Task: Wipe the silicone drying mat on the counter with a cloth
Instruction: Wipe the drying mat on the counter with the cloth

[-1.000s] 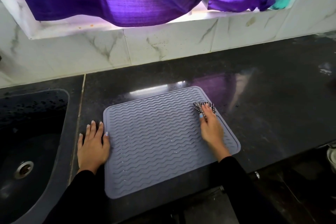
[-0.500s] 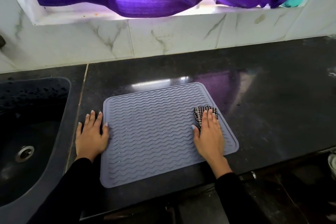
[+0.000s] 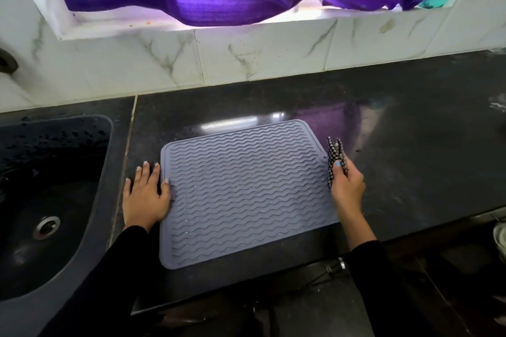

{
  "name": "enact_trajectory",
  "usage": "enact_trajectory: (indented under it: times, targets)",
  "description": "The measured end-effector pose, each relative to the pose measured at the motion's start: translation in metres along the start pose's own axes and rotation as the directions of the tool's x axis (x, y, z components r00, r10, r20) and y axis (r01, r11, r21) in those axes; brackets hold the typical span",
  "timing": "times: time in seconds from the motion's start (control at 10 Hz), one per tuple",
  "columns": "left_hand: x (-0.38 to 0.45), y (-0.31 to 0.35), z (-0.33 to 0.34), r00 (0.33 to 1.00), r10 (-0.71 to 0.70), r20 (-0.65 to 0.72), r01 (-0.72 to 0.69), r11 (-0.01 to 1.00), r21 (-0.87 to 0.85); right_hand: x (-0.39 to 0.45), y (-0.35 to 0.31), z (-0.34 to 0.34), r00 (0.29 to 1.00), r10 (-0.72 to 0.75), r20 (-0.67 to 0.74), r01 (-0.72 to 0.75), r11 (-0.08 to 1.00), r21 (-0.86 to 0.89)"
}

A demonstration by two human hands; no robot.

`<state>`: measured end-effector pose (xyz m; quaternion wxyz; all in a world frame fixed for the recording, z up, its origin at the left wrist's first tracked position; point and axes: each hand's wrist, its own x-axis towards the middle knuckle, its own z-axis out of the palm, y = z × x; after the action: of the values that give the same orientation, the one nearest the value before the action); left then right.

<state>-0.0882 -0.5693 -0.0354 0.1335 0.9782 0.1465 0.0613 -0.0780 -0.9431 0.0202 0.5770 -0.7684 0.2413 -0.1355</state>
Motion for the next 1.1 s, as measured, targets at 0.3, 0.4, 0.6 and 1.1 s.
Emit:
enact_trajectory:
  times: [0.3, 0.4, 0.6, 1.1]
  targets:
    - [0.001, -0.001, 0.003, 1.000, 0.004, -0.009, -0.004, 1.000, 0.018, -0.024, 0.038, 0.026, 0.905, -0.285, 0.316, 0.424, 0.543, -0.725]
    - [0.002, -0.001, 0.002, 1.000, 0.006, -0.008, -0.006, 1.000, 0.013, -0.021, 0.038, 0.025, 0.884, -0.293, 0.366, 0.468, 0.510, -0.722]
    - [0.000, -0.001, 0.000, 1.000, 0.012, -0.001, -0.012, 1.000, -0.008, -0.003, 0.016, 0.011, 0.987, -0.017, 0.163, 0.019, 1.000, -0.010]
    - [0.002, -0.004, 0.005, 1.000, 0.023, -0.021, -0.023, 1.000, -0.018, -0.051, 0.020, 0.073, 0.752, -0.332, 0.570, 0.658, 0.444, -0.609]
